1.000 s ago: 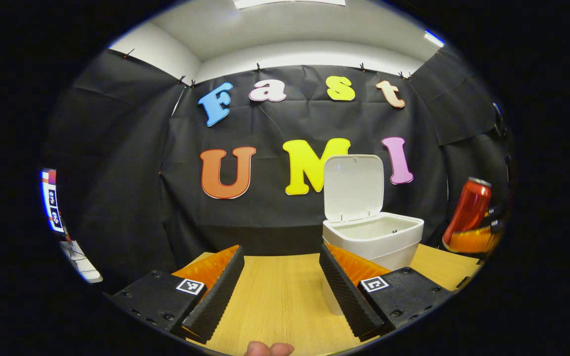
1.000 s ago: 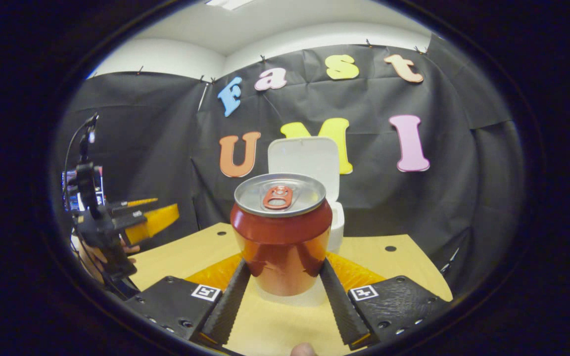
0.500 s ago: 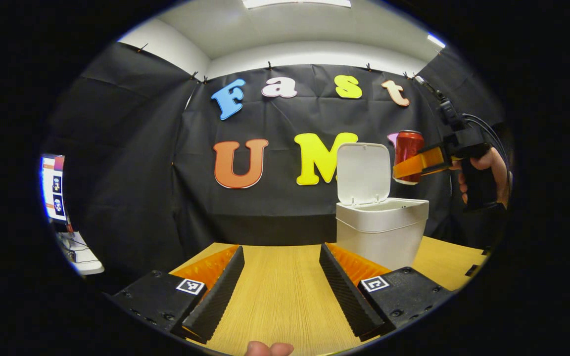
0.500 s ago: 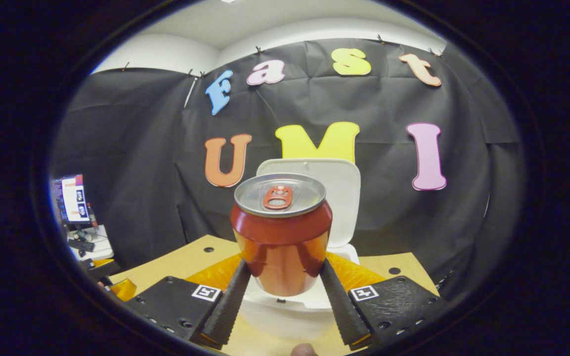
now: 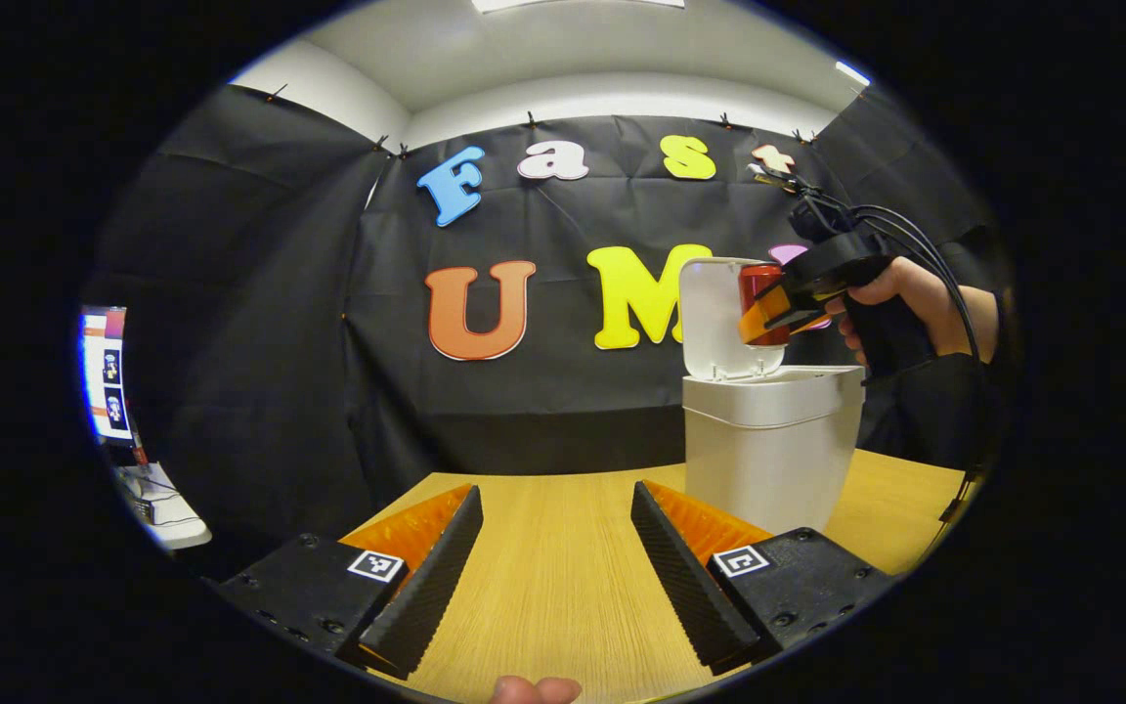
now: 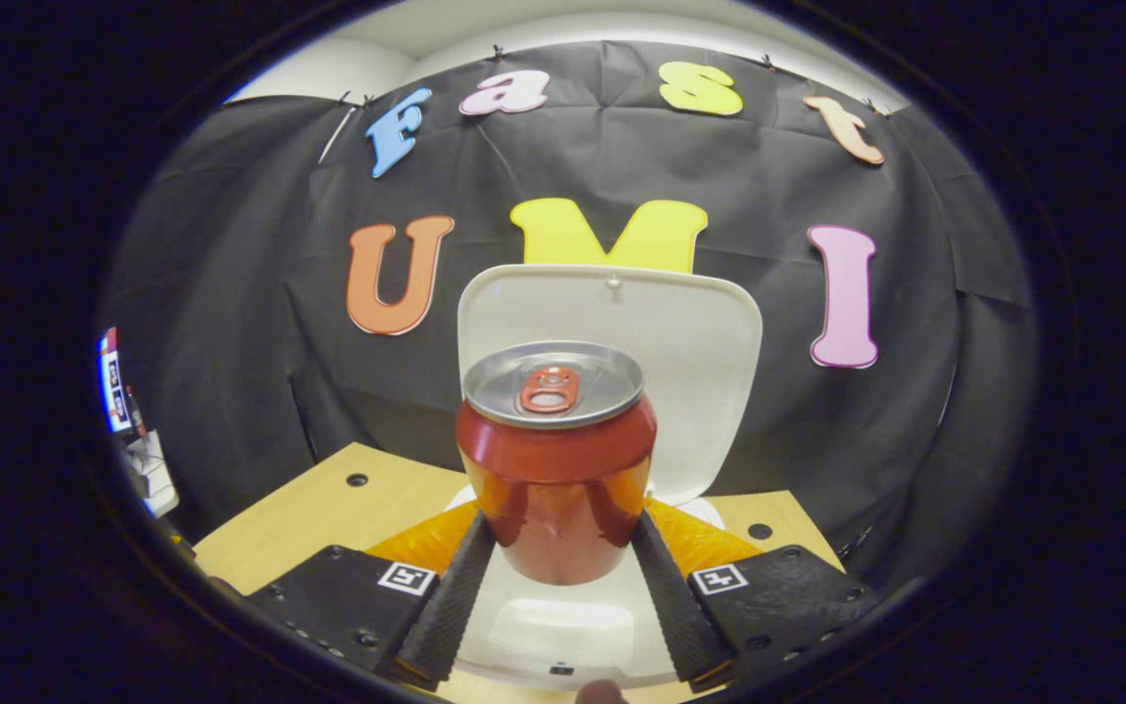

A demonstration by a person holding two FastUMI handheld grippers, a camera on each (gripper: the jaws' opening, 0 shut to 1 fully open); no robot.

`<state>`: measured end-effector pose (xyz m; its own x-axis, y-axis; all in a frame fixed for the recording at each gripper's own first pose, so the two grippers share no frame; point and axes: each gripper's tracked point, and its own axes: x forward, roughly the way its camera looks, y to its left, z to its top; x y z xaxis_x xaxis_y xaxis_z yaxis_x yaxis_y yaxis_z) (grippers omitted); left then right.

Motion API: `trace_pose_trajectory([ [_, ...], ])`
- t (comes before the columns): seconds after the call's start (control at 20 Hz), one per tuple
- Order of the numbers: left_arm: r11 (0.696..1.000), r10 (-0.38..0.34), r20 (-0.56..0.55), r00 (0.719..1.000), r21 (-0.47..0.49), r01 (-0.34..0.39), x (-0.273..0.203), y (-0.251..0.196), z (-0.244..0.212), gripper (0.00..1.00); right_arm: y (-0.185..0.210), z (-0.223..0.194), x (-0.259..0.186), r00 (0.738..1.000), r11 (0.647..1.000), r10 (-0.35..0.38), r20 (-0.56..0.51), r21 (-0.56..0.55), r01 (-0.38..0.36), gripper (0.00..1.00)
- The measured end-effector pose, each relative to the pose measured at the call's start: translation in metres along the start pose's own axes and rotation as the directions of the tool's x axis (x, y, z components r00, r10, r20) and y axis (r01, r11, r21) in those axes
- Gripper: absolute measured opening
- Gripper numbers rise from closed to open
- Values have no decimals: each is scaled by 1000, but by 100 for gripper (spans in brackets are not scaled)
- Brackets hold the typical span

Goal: Press the lid of the desktop garbage bin to open it, pick up the crumpled paper on the desktop and throw it into the bin, then pick up the pop can on the desktop and drop it into the bin, and finally close the garbage bin lid.

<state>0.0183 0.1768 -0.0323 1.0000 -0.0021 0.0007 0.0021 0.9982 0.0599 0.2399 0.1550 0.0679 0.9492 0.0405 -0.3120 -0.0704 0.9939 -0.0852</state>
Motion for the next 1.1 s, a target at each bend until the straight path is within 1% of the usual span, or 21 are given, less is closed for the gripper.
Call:
trace_pose_trajectory([
  [0.15, 1000, -1, 19, 1000, 30, 0, -4, 5, 5, 99, 3, -10, 8, 999, 1000, -24, -41, 15, 25, 81],
  [0.3, 1000, 0, 31, 1000, 11, -1, -6, 8, 9, 99, -2, -13, 14, 997, 999, -45, -63, 28, 47, 82],
  [0.4, 1000, 9, 28, 1000, 4, -9, -6, 9, 9, 99, -6, -14, 16, 996, 998, -53, -69, 34, 55, 88],
  [0.45, 1000, 13, 26, 1000, 6, -14, -5, 9, 8, 99, -5, -13, 15, 997, 998, -47, -66, 39, 50, 89],
  [0.5, 1000, 20, 22, 1000, 9, -20, -5, 11, 8, 99, -5, -11, 13, 997, 998, -41, -58, 45, 44, 93],
  [0.6, 1000, 28, 18, 999, 11, -28, -6, 12, 7, 99, -6, -9, 6, 999, 998, -32, -40, 54, 34, 95],
  [0.75, 1000, 13, 15, 1000, 0, -13, -6, 2, 8, 99, -11, -2, -11, 1000, 998, -22, -4, 58, 23, 95],
  [0.9, 1000, 14, 19, 1000, -3, -14, -6, -5, 10, 99, -19, 9, -33, 998, 999, -24, 50, 33, 22, 94],
  [1.1, 999, 41, 16, 999, -5, -41, -5, -8, 10, 99, -30, 20, -70, 989, 1000, -14, 144, -14, 17, 95],
])
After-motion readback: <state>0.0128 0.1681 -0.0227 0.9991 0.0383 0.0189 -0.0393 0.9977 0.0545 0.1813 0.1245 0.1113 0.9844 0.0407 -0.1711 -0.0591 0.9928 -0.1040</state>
